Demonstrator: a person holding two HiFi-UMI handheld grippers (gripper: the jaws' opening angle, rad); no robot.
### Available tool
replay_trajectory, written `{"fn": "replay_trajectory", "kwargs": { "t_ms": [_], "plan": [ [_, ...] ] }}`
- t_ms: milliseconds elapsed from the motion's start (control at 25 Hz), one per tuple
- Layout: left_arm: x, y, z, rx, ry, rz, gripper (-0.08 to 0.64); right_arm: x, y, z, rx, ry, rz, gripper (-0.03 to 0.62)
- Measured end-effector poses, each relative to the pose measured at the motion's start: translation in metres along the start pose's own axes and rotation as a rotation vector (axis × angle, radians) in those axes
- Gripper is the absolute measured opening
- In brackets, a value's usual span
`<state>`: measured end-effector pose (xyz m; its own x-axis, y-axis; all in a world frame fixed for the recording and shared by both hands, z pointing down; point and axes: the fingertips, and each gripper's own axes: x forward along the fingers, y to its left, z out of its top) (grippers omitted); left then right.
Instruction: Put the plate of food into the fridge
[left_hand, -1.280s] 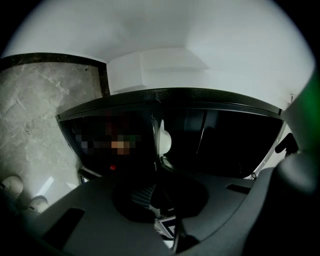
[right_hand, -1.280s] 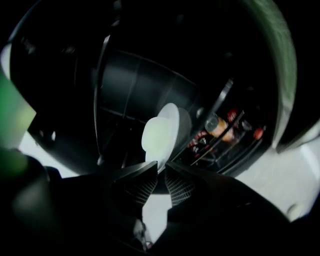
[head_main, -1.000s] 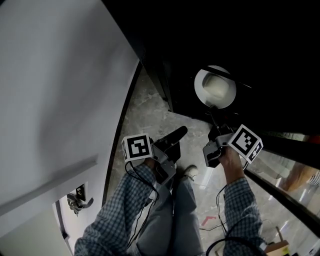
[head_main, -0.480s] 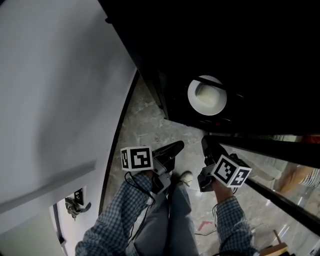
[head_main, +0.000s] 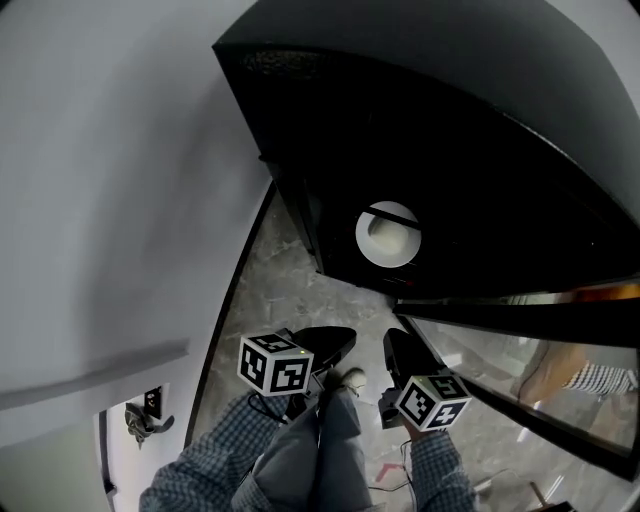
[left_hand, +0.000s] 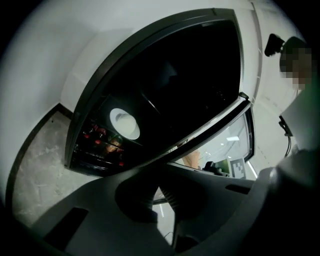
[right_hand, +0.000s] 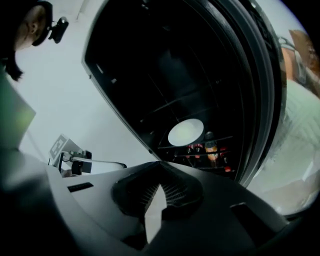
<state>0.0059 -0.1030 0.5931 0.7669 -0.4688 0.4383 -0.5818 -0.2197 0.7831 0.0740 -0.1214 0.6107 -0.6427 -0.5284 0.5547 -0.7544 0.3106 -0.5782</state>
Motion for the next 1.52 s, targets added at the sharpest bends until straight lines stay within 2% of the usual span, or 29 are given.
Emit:
{"fn": "replay_trajectory", "kwargs": {
  "t_ms": [120, 320, 520, 960, 1160, 1360, 1520],
  "plan": [
    [-0.013, -0.028, 0.012, 0.070, 0.005, -0.019, 0.006, -0.016, 0.018, 0.019, 0.005, -0.028, 0.021, 0.008],
    [-0.030, -0.076, 0.028, 0.127, -0.006, -0.061, 0.006, -0.051, 0.040, 0.052, -0.009, -0.073, 0.036, 0.008],
    [-0.053, -0.103, 0.046, 0.181, -0.017, -0.055, 0.006, -0.084, 0.060, 0.082, -0.011, -0.135, 0.043, 0.008],
    [-0.097, -0.152, 0.079, 0.242, -0.073, -0.044, 0.006, -0.136, 0.088, 0.115, -0.021, -0.205, 0.037, 0.008],
    [-0.108, -0.178, 0.090, 0.270, -0.101, -0.067, 0.006, -0.151, 0.104, 0.133, -0.101, -0.227, 0.037, 0.008],
    [-0.115, -0.201, 0.105, 0.268, -0.132, -0.113, 0.006, -0.161, 0.125, 0.156, -0.275, -0.272, 0.016, 0.008],
    [-0.122, -0.220, 0.122, 0.341, -0.168, -0.119, 0.006, -0.169, 0.141, 0.171, -0.357, -0.306, 0.016, 0.008]
  ]
}}
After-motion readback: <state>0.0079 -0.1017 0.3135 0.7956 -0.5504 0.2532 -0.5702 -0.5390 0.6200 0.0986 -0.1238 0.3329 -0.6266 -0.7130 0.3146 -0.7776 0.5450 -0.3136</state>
